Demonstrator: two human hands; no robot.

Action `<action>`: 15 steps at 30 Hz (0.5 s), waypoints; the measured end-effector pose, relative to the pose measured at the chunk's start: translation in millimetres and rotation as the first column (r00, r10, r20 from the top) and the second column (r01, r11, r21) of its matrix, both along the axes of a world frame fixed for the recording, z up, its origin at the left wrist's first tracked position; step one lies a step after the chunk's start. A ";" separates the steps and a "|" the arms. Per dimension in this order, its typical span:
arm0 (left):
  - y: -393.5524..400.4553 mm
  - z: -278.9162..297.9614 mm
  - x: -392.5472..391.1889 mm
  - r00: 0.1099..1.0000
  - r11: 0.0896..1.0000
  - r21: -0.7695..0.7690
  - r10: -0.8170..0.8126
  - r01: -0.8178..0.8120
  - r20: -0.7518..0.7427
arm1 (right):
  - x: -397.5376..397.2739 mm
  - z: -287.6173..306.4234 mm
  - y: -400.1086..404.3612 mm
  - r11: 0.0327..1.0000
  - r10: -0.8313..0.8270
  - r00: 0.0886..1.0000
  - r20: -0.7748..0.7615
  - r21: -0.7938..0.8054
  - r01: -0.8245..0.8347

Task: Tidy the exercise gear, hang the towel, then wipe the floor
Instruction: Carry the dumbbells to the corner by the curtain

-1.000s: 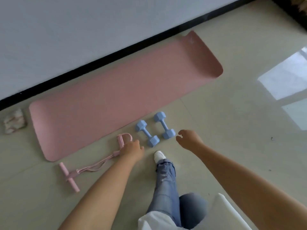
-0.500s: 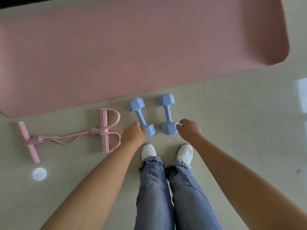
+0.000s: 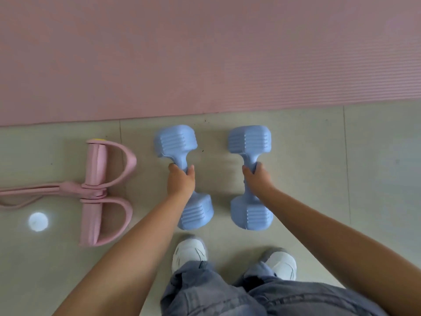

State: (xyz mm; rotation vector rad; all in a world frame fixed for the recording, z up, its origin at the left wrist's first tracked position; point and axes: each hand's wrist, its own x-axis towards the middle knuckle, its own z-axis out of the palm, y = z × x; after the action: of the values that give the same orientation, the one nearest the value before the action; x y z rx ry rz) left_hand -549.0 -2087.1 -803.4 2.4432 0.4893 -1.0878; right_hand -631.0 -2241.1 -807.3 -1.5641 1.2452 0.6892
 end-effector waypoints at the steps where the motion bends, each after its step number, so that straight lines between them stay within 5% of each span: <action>1: -0.9 -4.9 -2.1 0.999 1.000 0.001 0.018 -0.018 0.033 | -0.3 -6.9 1.8 0.999 -0.052 0.998 0.017 -0.001 0.052; 8: -7.6 6.4 -6.1 0.998 1.000 0.013 0.000 -0.001 0.064 | -3.5 -5.8 6.2 0.995 -0.090 0.994 0.059 -0.044 0.092; 15: -11.0 107.8 -29.0 0.970 0.969 0.042 -0.243 0.243 -0.004 | -37.2 85.9 8.7 0.990 -0.140 0.990 -0.004 -0.016 0.140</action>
State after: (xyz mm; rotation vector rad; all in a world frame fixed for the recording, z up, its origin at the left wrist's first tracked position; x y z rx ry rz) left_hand -577.9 -2098.1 -695.5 2.5922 0.2174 -1.1815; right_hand -668.1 -2232.4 -721.4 -1.4720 1.3527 0.5944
